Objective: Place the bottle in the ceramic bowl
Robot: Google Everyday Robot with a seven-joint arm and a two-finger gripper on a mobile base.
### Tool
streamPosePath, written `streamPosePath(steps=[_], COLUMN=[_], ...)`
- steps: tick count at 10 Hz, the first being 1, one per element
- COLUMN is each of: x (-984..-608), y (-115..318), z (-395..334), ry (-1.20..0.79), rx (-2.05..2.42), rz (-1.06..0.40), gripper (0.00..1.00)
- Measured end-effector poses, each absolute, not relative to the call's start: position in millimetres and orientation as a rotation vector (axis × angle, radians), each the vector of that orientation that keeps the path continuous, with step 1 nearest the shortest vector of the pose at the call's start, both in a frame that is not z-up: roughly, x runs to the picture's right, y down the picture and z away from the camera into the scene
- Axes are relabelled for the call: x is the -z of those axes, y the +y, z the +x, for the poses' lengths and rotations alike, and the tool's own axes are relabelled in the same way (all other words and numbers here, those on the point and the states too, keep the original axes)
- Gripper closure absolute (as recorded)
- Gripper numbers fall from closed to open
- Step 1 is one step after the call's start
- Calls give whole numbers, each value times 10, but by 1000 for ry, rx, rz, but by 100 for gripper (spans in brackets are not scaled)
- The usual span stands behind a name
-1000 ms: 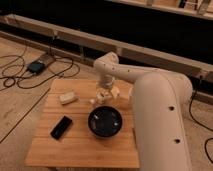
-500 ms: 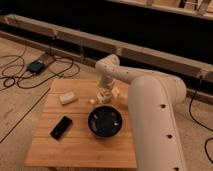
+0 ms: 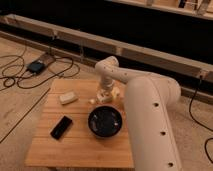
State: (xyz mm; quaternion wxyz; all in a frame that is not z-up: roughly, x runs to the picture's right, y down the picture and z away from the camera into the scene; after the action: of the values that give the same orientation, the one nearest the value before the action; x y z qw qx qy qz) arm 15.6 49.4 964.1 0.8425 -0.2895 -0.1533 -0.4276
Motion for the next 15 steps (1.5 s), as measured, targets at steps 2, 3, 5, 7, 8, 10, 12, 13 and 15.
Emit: streamPosePath(steps=[2, 3, 5, 7, 8, 10, 12, 13, 15], x=[-9647, -9623, -9562, -9480, -9431, -9321, -9148, -9009, -8761], y=[503, 501, 474, 405, 356, 233, 134, 113, 130], z=[163, 172, 174, 155, 148, 152, 150, 132, 44], ry=[-328, -332, -345, -365, -377, -400, -424, -444, -479], rx=[904, 904, 898, 880, 864, 825, 802, 804, 831], rz=[-621, -628, -627, -612, -602, -574, -551, -541, -529], gripper=[59, 72, 91, 100, 100, 100, 100, 100, 100])
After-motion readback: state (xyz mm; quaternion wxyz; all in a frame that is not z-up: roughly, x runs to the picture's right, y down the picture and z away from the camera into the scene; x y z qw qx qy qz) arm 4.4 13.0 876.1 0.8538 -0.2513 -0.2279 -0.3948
